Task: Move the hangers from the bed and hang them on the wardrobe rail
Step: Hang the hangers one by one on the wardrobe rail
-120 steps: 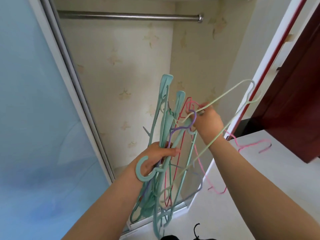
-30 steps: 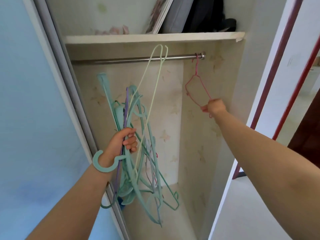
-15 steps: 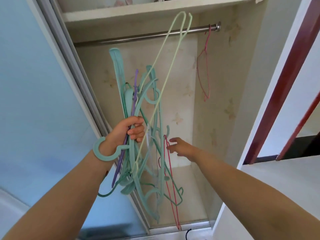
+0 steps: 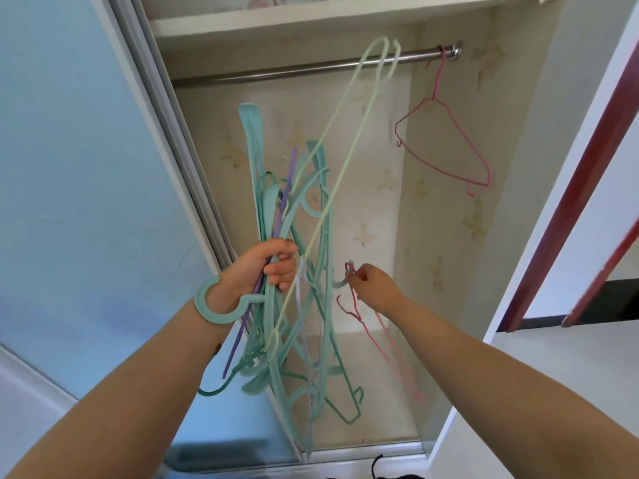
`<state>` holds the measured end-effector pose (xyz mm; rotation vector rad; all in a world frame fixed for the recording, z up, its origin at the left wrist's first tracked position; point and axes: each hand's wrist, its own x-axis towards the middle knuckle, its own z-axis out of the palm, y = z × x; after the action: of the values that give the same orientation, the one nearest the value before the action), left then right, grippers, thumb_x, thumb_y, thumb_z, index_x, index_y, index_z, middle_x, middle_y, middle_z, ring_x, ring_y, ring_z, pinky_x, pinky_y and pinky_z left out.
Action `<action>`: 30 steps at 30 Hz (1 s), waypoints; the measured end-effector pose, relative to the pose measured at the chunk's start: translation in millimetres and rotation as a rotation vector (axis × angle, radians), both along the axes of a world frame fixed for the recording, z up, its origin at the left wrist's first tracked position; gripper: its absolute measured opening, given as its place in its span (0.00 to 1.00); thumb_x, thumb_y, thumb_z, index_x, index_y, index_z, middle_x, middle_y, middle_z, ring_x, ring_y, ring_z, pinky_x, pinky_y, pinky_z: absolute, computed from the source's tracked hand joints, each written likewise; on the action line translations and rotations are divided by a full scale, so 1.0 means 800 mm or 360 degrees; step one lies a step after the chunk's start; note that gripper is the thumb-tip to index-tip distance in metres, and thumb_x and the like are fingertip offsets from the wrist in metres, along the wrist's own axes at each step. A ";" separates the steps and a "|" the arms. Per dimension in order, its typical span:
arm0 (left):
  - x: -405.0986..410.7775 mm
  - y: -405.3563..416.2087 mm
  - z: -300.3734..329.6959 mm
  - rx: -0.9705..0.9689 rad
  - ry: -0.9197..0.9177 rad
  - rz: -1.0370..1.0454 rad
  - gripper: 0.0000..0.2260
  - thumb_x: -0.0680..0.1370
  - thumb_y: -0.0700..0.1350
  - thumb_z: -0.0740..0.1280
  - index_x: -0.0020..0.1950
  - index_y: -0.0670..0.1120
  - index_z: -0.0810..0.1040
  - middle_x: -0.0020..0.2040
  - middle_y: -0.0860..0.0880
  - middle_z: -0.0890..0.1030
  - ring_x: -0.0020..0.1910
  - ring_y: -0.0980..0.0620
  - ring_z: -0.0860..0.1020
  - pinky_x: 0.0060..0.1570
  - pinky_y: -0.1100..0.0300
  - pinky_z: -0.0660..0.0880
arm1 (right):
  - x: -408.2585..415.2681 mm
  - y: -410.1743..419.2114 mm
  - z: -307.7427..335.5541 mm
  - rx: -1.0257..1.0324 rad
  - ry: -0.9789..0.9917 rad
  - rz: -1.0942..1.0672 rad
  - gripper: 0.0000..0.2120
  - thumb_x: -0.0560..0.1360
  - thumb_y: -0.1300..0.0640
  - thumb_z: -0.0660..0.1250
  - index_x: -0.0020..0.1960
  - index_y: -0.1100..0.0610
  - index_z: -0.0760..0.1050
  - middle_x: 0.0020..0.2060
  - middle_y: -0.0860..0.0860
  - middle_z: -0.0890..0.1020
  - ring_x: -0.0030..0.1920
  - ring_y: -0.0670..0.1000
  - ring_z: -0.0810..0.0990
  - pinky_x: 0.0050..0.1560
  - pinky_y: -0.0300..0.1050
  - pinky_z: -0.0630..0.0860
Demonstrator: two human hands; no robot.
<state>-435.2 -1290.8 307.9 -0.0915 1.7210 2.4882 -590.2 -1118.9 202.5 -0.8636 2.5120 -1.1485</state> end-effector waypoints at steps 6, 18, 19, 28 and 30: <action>-0.003 0.010 -0.026 -0.0192 -0.0256 0.0045 0.17 0.76 0.40 0.58 0.26 0.48 0.67 0.17 0.52 0.62 0.16 0.56 0.63 0.24 0.63 0.69 | -0.025 0.016 0.029 -0.0038 0.0458 -0.0125 0.12 0.82 0.48 0.53 0.48 0.56 0.68 0.40 0.59 0.80 0.41 0.61 0.80 0.42 0.53 0.76; -0.011 0.001 -0.085 -0.0367 -0.0354 0.0315 0.11 0.79 0.36 0.59 0.53 0.44 0.80 0.34 0.49 0.81 0.18 0.56 0.66 0.20 0.65 0.68 | -0.063 0.097 0.092 -0.1011 -0.0194 -0.0562 0.16 0.81 0.53 0.58 0.39 0.56 0.78 0.22 0.47 0.66 0.21 0.46 0.61 0.23 0.35 0.58; -0.010 0.000 -0.090 -0.0311 -0.0347 0.0293 0.12 0.79 0.36 0.58 0.55 0.44 0.79 0.42 0.48 0.84 0.18 0.57 0.67 0.21 0.66 0.69 | -0.067 0.107 0.100 -0.1167 -0.0350 -0.0581 0.16 0.81 0.53 0.58 0.39 0.57 0.76 0.20 0.46 0.63 0.19 0.45 0.59 0.22 0.33 0.56; -0.023 0.020 -0.095 -0.0115 -0.0231 0.0112 0.12 0.75 0.40 0.64 0.57 0.45 0.80 0.44 0.47 0.84 0.19 0.58 0.70 0.22 0.66 0.70 | -0.060 0.135 0.084 -0.1631 -0.0944 -0.0674 0.14 0.82 0.51 0.56 0.43 0.56 0.73 0.23 0.46 0.60 0.19 0.43 0.56 0.19 0.34 0.53; -0.029 0.025 -0.091 -0.0165 -0.0212 0.0252 0.06 0.76 0.40 0.65 0.50 0.42 0.80 0.29 0.51 0.77 0.19 0.57 0.68 0.22 0.65 0.68 | -0.060 0.131 0.081 -0.1660 -0.0941 -0.0855 0.10 0.81 0.51 0.60 0.44 0.55 0.73 0.27 0.48 0.62 0.20 0.44 0.59 0.20 0.34 0.59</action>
<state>-458.3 -1270.9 235.4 -0.4084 1.8523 2.4330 -638.3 -1013.8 267.6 0.0861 1.5770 -2.4990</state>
